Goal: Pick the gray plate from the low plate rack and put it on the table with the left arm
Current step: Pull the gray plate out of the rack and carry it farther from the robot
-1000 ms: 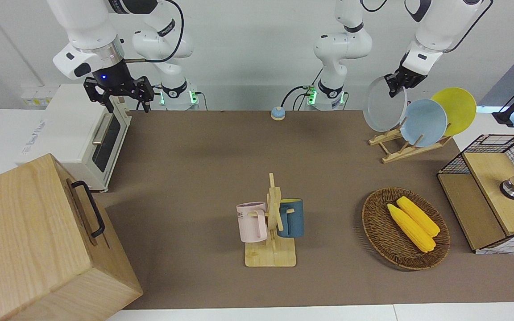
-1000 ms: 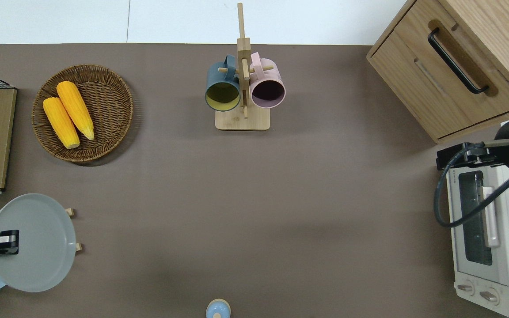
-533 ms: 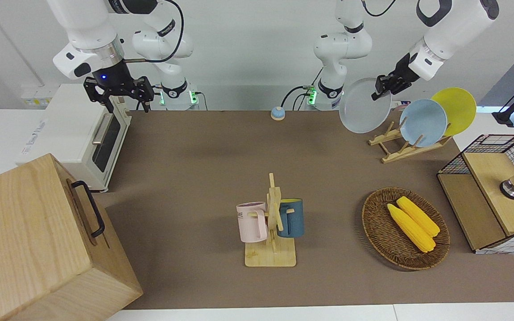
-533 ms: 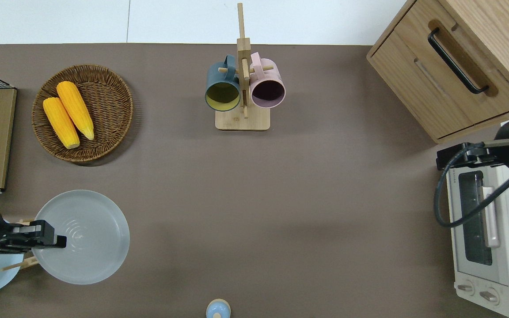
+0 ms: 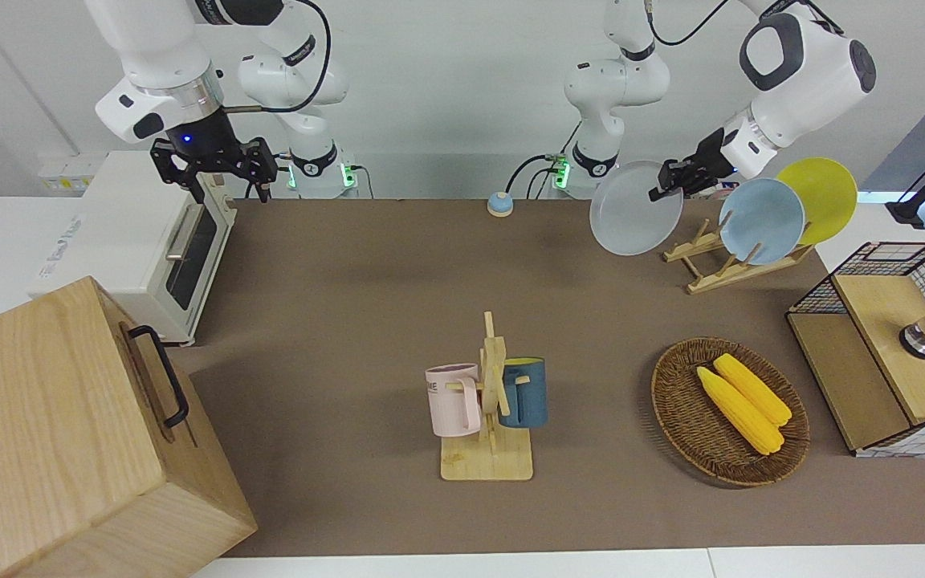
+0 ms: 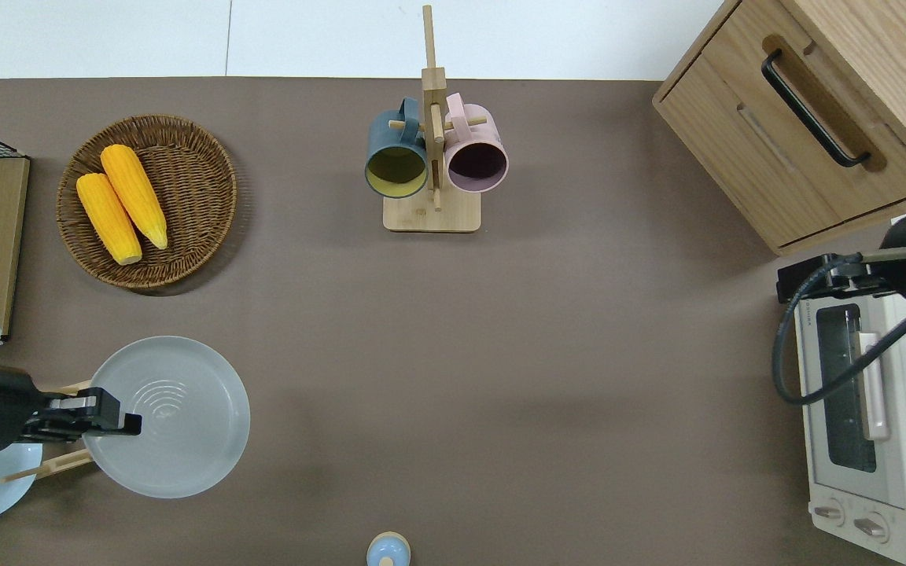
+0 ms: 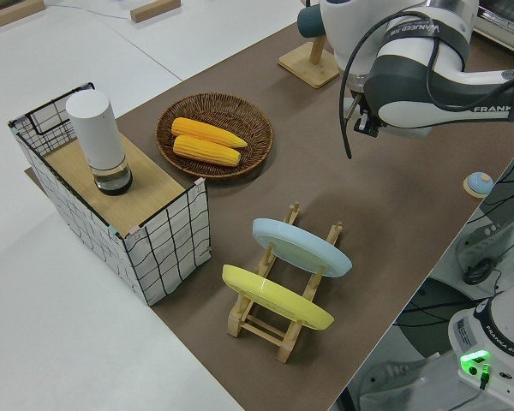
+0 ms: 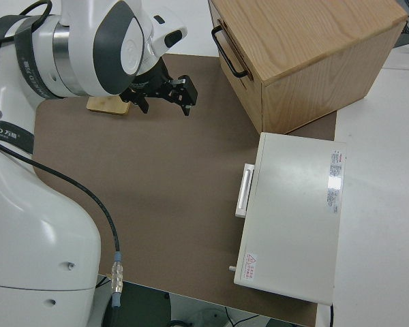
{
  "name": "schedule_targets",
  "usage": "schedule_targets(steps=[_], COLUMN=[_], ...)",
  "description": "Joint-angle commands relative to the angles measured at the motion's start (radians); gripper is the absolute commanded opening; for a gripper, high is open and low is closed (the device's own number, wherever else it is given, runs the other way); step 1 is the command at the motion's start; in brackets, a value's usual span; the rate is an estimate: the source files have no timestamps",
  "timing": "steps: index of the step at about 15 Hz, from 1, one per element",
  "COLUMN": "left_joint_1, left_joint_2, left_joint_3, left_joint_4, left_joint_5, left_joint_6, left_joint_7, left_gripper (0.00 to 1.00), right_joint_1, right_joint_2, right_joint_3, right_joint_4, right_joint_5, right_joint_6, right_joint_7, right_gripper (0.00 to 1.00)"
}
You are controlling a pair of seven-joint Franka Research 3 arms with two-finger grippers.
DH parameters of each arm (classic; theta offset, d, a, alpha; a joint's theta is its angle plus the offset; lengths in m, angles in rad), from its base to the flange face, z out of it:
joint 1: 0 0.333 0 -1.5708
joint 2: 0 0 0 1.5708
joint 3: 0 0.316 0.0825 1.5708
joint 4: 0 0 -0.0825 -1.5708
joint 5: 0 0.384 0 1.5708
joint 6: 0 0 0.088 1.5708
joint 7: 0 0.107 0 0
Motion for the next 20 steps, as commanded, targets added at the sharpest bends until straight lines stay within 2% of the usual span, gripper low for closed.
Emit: schedule_targets(steps=[1, 4, 11, 15, 20], left_joint_1=[0.050, 0.054, 0.035, 0.034, 0.032], left_joint_2=[0.016, 0.016, 0.023, 0.053, 0.056], left_joint_3=[-0.001, -0.001, -0.006, -0.007, -0.021], left_joint_4=[-0.076, -0.151, -0.260, -0.293, -0.345], left_joint_5=[-0.064, -0.083, -0.124, -0.150, -0.176], left_joint_6=[0.049, 0.135, 0.273, 0.322, 0.386], left_joint_7=[0.145, 0.208, 0.266, 0.315, 0.341], left_gripper=[0.00, 0.00, 0.00, 0.00, 0.00], right_joint_1=[0.007, 0.007, 0.007, 0.007, 0.007], right_joint_2=[0.000, 0.000, 0.000, 0.000, 0.002], right_joint_3=[-0.006, -0.006, -0.006, -0.006, -0.006], right_joint_4=[0.006, 0.006, 0.006, 0.006, 0.006], right_joint_5=[0.003, 0.003, 0.003, 0.003, 0.003], right_joint_6=[-0.001, -0.002, -0.001, -0.001, -0.001], right_joint_7=[0.004, 0.004, 0.004, 0.004, 0.004], right_gripper=[0.983, 0.983, 0.983, 0.983, 0.983])
